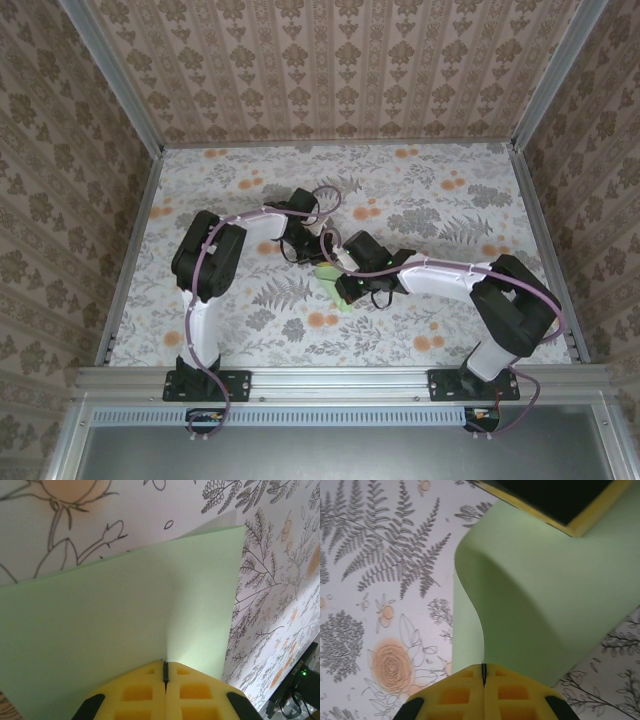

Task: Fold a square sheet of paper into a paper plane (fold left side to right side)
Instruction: Third fold the triangle at the center of the table.

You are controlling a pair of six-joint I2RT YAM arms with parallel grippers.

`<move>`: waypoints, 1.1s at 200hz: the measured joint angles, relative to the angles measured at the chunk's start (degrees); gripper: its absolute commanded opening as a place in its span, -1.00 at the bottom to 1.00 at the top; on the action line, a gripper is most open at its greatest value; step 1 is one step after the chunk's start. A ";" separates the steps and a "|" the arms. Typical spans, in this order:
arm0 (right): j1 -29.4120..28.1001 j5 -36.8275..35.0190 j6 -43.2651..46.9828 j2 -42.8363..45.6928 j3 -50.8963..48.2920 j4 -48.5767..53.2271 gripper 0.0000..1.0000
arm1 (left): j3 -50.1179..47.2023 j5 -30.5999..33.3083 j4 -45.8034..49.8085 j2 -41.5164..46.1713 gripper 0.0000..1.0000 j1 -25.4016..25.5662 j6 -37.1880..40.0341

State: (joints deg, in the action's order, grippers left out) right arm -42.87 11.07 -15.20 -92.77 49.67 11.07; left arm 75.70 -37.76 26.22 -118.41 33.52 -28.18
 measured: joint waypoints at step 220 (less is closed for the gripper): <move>1.11 -6.47 -0.28 -3.21 2.16 2.54 -1.00 | 0.48 0.20 0.46 -0.26 -0.97 0.70 0.00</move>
State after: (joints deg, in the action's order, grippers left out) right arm -41.76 4.60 -15.49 -95.98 51.83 13.61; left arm 76.18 -37.56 26.68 -118.67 34.22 -28.18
